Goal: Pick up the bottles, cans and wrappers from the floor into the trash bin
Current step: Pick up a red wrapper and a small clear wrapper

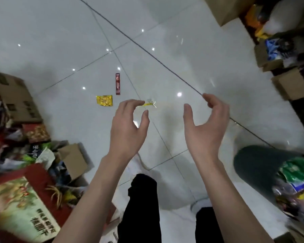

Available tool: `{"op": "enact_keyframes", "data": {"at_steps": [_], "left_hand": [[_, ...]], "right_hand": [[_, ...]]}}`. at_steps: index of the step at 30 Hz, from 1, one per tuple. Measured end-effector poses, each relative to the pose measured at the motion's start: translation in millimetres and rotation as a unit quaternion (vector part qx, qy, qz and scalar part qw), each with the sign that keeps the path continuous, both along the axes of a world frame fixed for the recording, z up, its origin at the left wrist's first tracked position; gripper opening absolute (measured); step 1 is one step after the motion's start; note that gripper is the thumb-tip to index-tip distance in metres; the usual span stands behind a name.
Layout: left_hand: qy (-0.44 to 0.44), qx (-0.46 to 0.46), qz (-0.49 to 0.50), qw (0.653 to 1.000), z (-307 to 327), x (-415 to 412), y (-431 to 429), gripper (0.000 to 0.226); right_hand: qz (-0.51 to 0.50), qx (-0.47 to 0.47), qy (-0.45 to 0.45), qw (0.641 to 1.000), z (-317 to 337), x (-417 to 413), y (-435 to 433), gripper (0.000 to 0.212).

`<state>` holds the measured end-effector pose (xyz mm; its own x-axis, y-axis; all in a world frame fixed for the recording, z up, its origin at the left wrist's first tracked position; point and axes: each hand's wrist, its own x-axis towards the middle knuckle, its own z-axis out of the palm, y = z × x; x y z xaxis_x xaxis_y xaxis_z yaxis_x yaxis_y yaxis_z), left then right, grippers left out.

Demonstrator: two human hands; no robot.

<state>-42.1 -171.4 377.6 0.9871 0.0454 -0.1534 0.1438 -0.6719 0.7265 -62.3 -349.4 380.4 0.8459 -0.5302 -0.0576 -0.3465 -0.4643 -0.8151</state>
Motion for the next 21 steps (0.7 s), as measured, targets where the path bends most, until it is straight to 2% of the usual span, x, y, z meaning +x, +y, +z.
{"op": "enact_keyframes", "data": {"at_steps": [6, 12, 17, 21], "left_hand": [[0.008, 0.029, 0.061, 0.998, -17.6, 31.4, 121.7, 0.024], [-0.003, 0.057, 0.075, 0.996, -53.6, 77.9, 186.8, 0.028], [0.001, 0.057, 0.075, 0.996, -122.5, 115.7, 188.6, 0.032], [-0.009, 0.055, 0.058, 0.997, -211.7, 148.8, 176.7, 0.035]], "right_hand": [[0.086, -0.020, 0.008, 0.996, -22.1, 53.4, 86.6, 0.047], [0.106, -0.060, -0.010, 0.993, -65.6, 92.4, 105.4, 0.045], [0.118, -0.076, 0.001, 0.990, -133.5, 111.5, 91.8, 0.045], [0.148, -0.088, 0.014, 0.985, -227.0, 126.6, 87.3, 0.046]]}}
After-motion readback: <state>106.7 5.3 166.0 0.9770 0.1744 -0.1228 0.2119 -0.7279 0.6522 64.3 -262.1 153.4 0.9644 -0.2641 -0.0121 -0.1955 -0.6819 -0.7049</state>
